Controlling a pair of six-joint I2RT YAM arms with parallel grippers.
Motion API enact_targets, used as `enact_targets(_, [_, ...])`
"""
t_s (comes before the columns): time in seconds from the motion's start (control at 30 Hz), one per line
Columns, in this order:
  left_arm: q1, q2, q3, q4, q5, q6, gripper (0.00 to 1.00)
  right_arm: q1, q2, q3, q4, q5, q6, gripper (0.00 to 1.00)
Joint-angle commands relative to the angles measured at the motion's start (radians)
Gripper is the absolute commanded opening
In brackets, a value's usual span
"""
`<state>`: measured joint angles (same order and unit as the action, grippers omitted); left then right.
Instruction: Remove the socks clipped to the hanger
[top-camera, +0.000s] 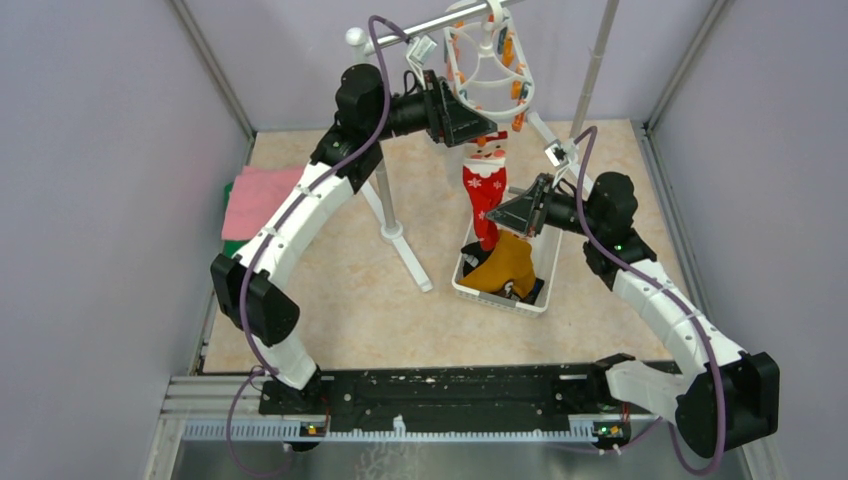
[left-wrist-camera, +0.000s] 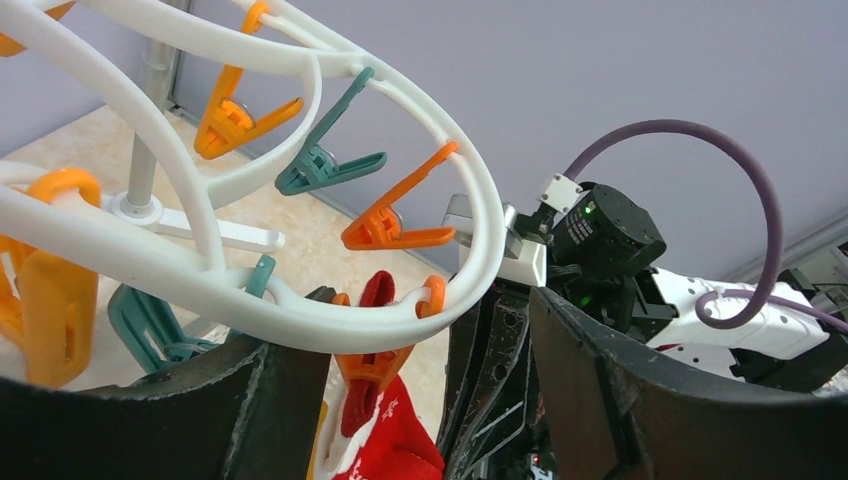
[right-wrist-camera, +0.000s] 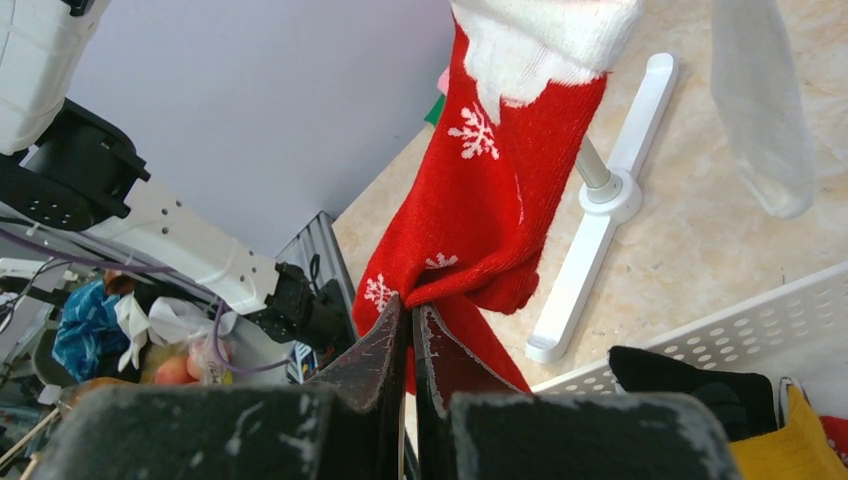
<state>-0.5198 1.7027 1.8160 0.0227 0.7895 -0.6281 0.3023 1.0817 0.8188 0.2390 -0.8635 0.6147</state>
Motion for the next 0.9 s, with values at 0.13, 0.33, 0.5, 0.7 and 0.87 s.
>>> enact_targets(0.13, [-0.003, -0.007, -0.027, 0.017, -0.021, 0.029, 0.78, -0.009, -0.005, 0.029, 0.038, -0.02, 0.014, 0.0])
enact_targets(0.33, [-0.005, 0.005, -0.003, 0.013, -0.039, 0.036, 0.68, -0.01, -0.008, 0.023, 0.041, -0.022, 0.022, 0.0])
enact_targets(0.5, [-0.005, 0.008, 0.002, 0.002, -0.055, 0.05, 0.43, -0.009, -0.009, 0.031, 0.031, -0.022, 0.017, 0.0])
enact_targets(0.7, [-0.005, 0.01, 0.019, -0.01, -0.069, 0.063, 0.11, -0.009, -0.005, 0.039, 0.025, -0.022, 0.017, 0.0])
enact_targets(0.87, [-0.006, 0.014, 0.037, -0.017, -0.076, 0.073, 0.0, -0.01, -0.013, 0.032, -0.021, 0.004, -0.005, 0.0])
